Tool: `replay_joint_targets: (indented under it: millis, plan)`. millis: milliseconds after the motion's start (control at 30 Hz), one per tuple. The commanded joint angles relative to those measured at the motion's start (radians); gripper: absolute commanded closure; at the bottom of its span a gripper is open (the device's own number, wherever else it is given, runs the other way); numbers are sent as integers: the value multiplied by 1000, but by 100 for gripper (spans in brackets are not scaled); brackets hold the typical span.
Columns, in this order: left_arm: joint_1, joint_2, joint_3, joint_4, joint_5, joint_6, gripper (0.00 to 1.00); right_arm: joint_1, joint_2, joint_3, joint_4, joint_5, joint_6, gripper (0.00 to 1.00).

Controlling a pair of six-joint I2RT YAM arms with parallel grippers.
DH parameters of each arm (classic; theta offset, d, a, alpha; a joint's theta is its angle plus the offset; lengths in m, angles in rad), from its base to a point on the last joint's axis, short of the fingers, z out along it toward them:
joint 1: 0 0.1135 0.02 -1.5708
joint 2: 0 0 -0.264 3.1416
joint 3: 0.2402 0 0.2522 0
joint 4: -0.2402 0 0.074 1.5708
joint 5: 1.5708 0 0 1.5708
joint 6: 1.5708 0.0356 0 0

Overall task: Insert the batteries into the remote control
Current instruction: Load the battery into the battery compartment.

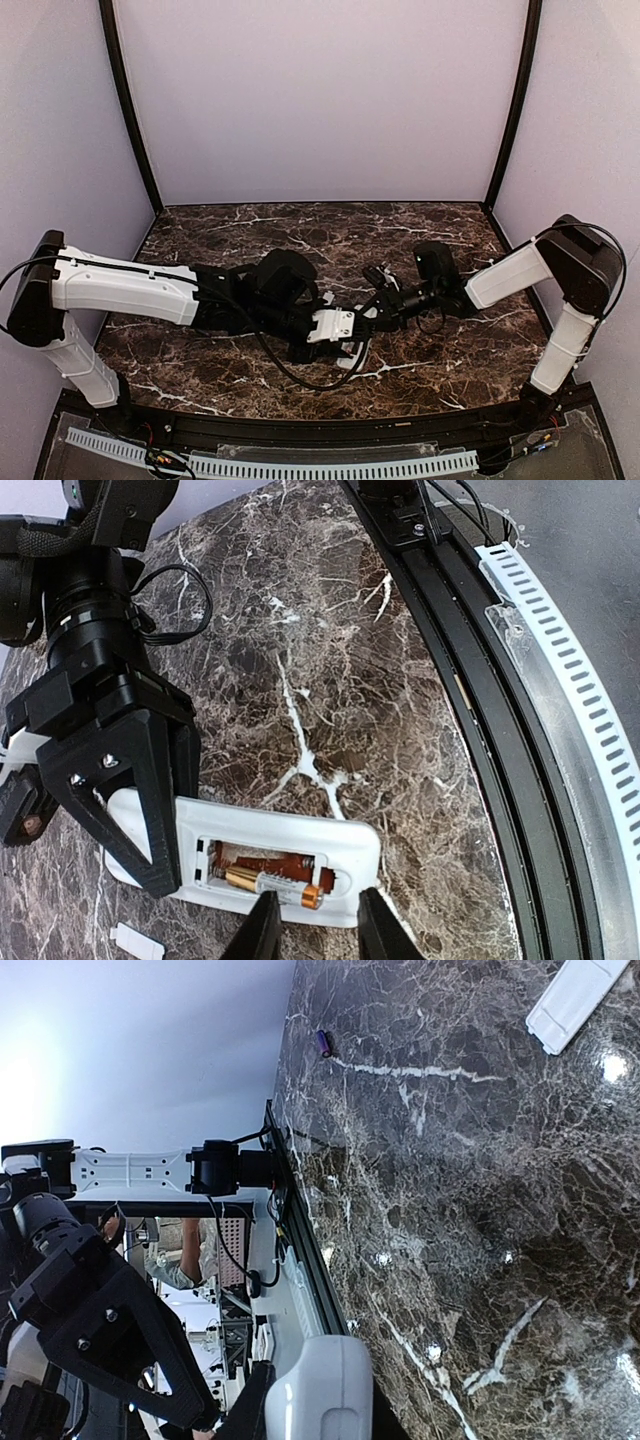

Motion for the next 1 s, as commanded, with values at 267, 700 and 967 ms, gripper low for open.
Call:
replay_joint_targets:
  millis: [267, 700, 967]
  plan:
    - [-6, 43, 46, -62, 2, 47, 74, 16, -18, 35, -17, -18, -37, 100]
    - [-6, 65, 51, -62, -21, 49, 78, 20, -11, 43, -22, -26, -50, 100]
    - [-6, 74, 51, -61, -34, 52, 78, 22, -8, 44, -20, -28, -48, 100]
